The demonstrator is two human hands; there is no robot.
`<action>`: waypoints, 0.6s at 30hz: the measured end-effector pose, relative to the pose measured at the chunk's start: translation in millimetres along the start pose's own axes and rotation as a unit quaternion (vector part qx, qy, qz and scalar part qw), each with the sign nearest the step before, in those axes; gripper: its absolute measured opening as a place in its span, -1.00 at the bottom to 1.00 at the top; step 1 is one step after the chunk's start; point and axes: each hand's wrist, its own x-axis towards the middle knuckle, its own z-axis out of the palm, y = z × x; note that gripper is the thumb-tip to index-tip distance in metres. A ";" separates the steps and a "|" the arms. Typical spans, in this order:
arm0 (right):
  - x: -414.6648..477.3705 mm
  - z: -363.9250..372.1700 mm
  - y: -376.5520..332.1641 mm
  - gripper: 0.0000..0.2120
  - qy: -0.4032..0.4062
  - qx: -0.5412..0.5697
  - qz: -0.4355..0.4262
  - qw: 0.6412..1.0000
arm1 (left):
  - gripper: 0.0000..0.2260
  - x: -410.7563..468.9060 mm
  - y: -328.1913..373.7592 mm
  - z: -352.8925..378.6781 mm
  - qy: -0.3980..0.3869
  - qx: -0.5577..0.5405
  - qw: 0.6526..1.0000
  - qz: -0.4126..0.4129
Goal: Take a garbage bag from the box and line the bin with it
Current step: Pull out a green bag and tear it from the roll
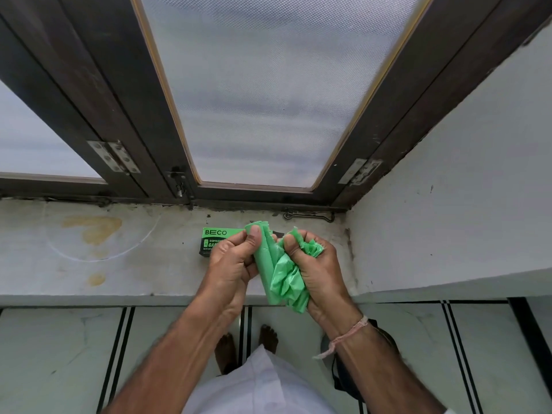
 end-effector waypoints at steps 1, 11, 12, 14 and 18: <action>-0.8 -1.8 -2.5 -0.85 -0.008 -0.015 -0.004 1.000 | -0.73 0.4 1.5 -1.0 -0.003 0.025 1.000 0.018; 2.7 -6.4 -9.9 -0.87 -0.020 -0.077 0.000 0.997 | -0.61 -4.2 1.6 -3.6 -0.066 0.081 0.994 0.018; 2.7 -7.4 -9.2 -0.85 -0.020 -0.069 0.007 0.997 | -0.62 -4.5 1.7 -4.4 -0.066 0.088 0.994 0.022; 2.2 -9.9 -7.6 -0.86 -0.035 -0.053 0.027 0.998 | -0.65 -3.7 0.6 -6.4 -0.053 0.108 0.992 0.039; 1.5 -13.9 -5.3 -0.87 -0.070 -0.084 0.050 0.993 | -0.75 -3.7 -4.5 -8.1 -0.031 0.165 0.984 0.066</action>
